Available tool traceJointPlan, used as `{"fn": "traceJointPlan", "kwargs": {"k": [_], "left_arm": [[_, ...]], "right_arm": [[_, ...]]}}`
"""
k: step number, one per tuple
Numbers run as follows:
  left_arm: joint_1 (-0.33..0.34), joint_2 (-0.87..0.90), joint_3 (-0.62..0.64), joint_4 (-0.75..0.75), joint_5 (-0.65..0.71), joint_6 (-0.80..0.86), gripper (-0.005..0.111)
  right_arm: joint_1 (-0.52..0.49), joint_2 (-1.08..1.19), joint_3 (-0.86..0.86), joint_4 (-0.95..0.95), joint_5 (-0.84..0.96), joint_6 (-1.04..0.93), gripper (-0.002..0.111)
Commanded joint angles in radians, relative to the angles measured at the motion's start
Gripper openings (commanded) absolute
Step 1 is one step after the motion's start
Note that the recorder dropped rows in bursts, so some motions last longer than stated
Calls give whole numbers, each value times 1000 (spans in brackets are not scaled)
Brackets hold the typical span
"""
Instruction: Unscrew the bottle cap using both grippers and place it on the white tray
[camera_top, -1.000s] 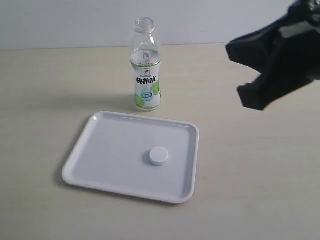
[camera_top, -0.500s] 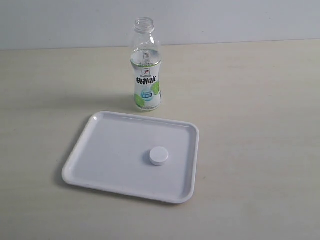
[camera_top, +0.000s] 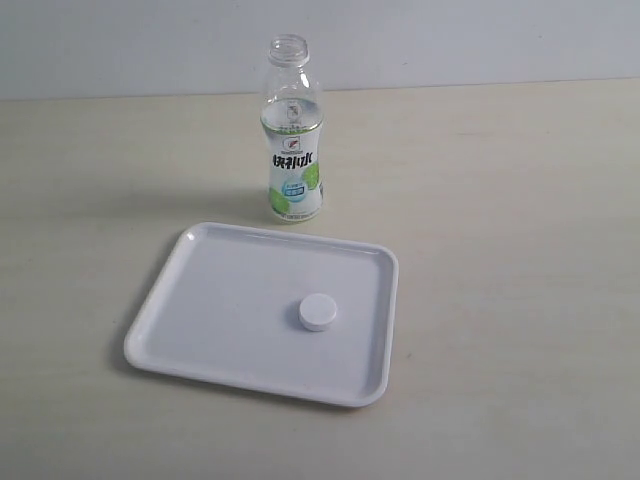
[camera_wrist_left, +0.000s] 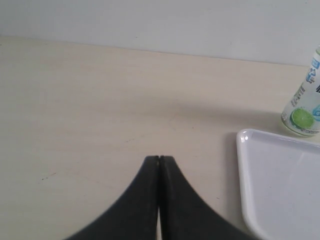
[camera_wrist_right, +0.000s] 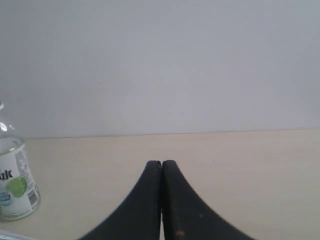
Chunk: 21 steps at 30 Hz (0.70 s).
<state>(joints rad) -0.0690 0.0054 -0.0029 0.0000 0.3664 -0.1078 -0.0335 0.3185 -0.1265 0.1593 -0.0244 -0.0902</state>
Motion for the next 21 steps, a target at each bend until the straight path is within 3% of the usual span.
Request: {"fn": "traceJointPlan", "kwargs": {"k": [1, 21], "left_arm": [[1, -5, 3, -6, -6, 0, 0], [1, -5, 3, -6, -6, 0, 0]], "right_arm": [[-48, -69, 86, -13, -39, -39, 0], [-73, -306, 126, -20, 91, -46, 0]]}}
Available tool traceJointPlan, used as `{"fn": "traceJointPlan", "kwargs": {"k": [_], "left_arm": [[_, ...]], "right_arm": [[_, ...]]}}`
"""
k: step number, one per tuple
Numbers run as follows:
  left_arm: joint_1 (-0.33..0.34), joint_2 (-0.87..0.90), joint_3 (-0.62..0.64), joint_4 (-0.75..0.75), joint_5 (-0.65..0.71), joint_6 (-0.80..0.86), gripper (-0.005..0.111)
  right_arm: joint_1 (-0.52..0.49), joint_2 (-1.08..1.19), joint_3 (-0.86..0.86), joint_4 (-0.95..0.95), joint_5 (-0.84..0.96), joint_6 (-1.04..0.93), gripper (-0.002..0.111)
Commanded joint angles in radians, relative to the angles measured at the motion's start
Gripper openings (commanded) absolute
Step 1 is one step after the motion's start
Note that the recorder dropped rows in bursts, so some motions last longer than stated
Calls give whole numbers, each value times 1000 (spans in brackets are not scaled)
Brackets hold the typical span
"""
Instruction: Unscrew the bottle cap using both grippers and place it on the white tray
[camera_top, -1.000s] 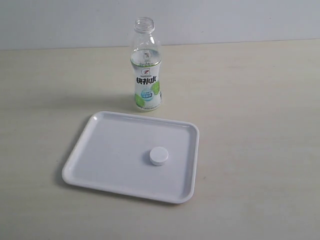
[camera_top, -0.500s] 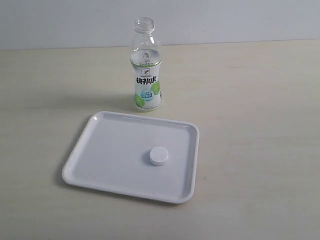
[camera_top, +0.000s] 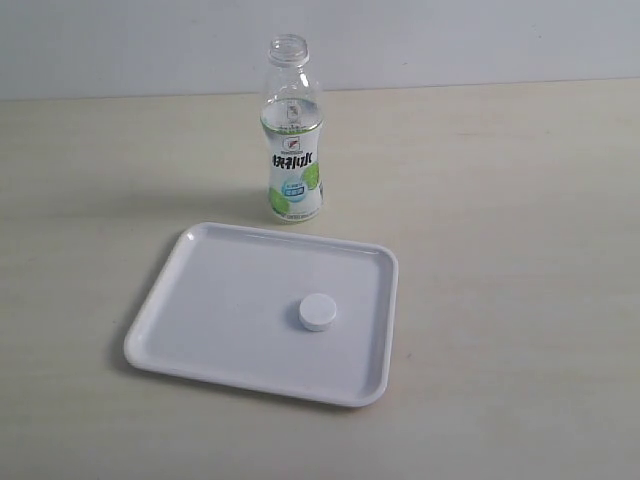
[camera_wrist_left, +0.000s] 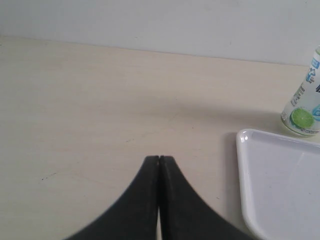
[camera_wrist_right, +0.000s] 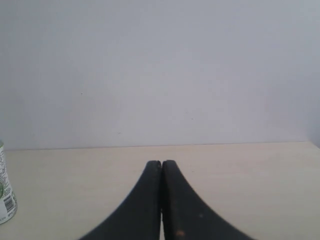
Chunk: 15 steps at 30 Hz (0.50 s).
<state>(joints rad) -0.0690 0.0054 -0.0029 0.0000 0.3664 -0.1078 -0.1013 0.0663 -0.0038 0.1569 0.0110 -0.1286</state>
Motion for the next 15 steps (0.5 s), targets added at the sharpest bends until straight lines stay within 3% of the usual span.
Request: {"fn": "traceJointPlan", "kwargs": {"k": [1, 15], "left_arm": [[1, -5, 3, -6, -6, 0, 0], [1, -5, 3, -6, -6, 0, 0]], "right_arm": [[-6, -66, 4, -17, 60, -7, 0], [-35, -66, 4, -55, 193, -1, 0]]}}
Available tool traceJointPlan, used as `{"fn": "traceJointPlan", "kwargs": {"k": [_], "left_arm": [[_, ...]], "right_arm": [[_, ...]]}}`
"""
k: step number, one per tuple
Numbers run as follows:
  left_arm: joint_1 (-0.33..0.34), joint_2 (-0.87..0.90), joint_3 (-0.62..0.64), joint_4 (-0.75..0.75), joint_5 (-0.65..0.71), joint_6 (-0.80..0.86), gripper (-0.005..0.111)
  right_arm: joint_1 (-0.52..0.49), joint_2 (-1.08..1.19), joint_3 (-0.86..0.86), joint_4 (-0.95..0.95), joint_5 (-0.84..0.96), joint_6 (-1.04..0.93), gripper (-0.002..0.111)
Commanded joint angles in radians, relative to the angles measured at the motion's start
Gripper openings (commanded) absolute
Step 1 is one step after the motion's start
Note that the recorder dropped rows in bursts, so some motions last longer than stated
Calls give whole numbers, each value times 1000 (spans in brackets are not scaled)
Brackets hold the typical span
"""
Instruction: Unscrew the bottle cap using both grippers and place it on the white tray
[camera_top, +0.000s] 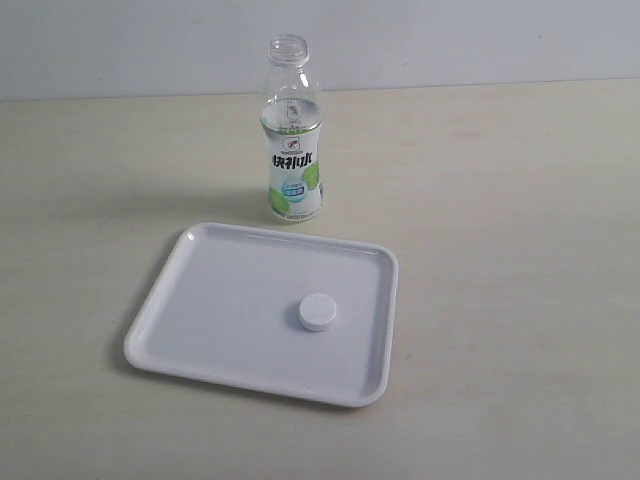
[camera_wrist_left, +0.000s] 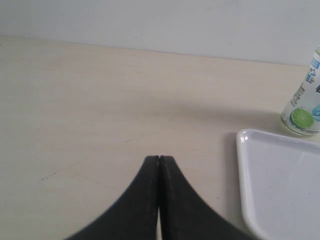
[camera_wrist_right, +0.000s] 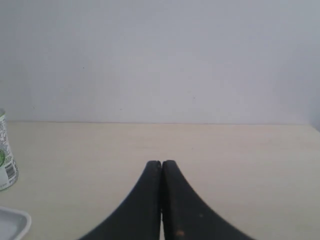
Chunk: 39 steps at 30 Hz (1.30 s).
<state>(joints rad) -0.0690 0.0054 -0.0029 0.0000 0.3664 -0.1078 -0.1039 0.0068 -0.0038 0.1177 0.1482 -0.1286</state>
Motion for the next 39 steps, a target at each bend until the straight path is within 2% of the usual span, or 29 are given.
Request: {"fn": "traceJointPlan", "kwargs": {"k": [1, 3, 8, 39], "left_arm": [[1, -5, 3, -6, -6, 0, 0], [1, -5, 3, -6, -6, 0, 0], [1, -5, 3, -6, -6, 0, 0], [-1, -5, 3, -6, -6, 0, 0]], "right_arm": [[-52, -7, 4, -27, 85, -1, 0], [-92, -7, 4, -42, 141, -1, 0], [-153, -7, 4, -42, 145, 55, 0], [-153, -7, 4, -42, 163, 55, 0]]}}
